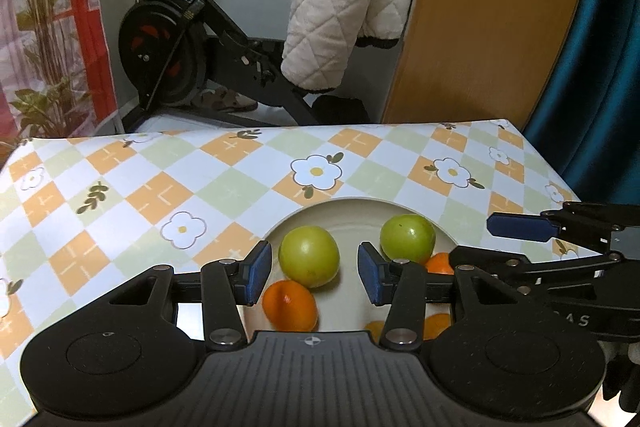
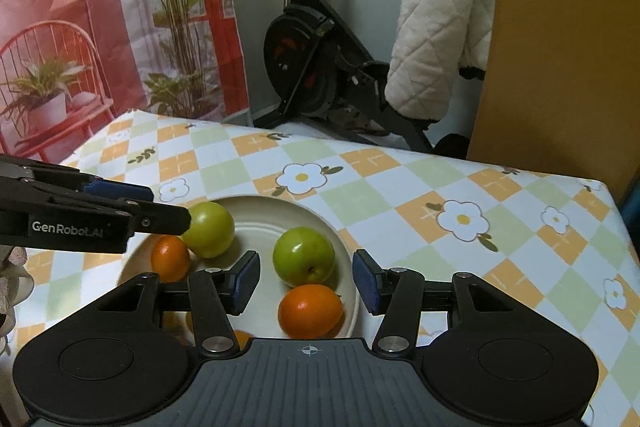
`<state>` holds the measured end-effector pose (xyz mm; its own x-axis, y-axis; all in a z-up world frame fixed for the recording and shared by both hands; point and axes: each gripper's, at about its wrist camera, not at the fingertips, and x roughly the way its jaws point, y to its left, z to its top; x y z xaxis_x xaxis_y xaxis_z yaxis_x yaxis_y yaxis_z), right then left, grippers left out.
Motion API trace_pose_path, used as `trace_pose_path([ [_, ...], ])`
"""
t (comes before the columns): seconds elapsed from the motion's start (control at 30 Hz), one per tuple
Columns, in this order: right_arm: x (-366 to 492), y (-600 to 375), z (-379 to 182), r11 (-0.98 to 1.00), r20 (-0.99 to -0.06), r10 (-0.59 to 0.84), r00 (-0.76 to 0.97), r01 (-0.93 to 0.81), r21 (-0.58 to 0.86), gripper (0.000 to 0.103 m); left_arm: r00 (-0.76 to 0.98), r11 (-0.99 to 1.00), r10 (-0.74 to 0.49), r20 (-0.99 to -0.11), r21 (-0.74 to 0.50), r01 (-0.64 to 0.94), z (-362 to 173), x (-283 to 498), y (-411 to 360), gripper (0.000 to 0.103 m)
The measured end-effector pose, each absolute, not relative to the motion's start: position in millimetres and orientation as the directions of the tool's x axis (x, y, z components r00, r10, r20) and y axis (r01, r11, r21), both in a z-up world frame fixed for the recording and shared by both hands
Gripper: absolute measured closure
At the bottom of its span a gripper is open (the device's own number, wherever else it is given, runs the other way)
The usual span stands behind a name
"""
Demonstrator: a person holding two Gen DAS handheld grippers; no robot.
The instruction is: Organize fruits
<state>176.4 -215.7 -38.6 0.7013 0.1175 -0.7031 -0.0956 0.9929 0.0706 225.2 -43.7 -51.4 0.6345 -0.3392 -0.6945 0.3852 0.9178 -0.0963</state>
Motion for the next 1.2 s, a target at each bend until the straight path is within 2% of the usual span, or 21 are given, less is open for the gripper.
trace_pose_path([
  [0.3,134.9,-207.2,-22.8,0.989,-0.695,0.149,0.703,-0.112,0.098,0.055,0.644,0.923,-0.332,-0.69,-0.098,0.372,-36.0,187.1,-28.7,0.053],
  [0.67,82.9,-179.5,-22.7,0.979,-0.732,0.189,0.654,-0.179,0.094,0.055,0.627,0.928,-0.324,-0.709,-0.108,0.358,-39.1,136.2,-12.9,0.053],
  [1.2,28.0,-168.8,-34.1,0.975,-0.779,0.209,0.591,-0.184,0.122,0.051,0.552,0.904,-0.403,-0.73,-0.224,0.363,-65.2,86.0,1.3,0.053],
])
